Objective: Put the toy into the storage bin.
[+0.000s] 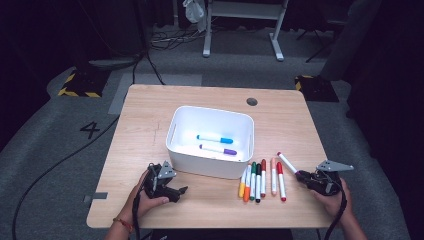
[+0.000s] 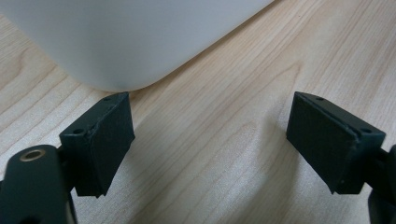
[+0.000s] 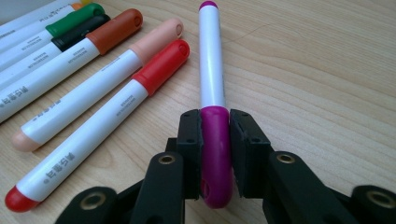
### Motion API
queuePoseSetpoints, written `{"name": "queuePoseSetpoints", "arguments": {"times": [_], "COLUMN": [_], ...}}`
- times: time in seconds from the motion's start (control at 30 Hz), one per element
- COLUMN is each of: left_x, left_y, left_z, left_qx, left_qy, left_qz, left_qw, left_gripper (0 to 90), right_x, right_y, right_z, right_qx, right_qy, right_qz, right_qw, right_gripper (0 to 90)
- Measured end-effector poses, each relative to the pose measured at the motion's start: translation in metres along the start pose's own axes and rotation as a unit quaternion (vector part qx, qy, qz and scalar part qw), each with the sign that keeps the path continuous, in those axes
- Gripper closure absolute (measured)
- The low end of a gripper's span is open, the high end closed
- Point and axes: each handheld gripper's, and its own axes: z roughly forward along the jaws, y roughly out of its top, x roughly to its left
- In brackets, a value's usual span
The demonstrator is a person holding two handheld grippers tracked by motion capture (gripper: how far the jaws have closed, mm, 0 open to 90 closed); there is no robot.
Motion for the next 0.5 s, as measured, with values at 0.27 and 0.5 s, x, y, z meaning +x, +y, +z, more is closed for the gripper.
{"name": "queuePoseSetpoints", "arguments": {"times": [0.27, 0.5], "left_x": [0.0000, 0.0001], "left_y": [0.0000, 0.0000], "left_z": [0.0000, 0.0000], "left_qx": [0.000, 0.000], "left_qy": [0.000, 0.000], "left_qz": [0.000, 0.000], "left_qw": [1.0000, 1.0000], "left_gripper": [15.0, 15.0], "right_x": [-0.0008, -0.0021], "right_y": [0.0015, 0.0048], "right_z": [0.0000, 0.0028], "right_qx": [-0.003, -0.005], "right_qy": [0.006, 0.010], "right_qz": [0.003, 0.003], "right_qw": [1.0000, 0.9999], "right_gripper": [75.4, 75.4]}}
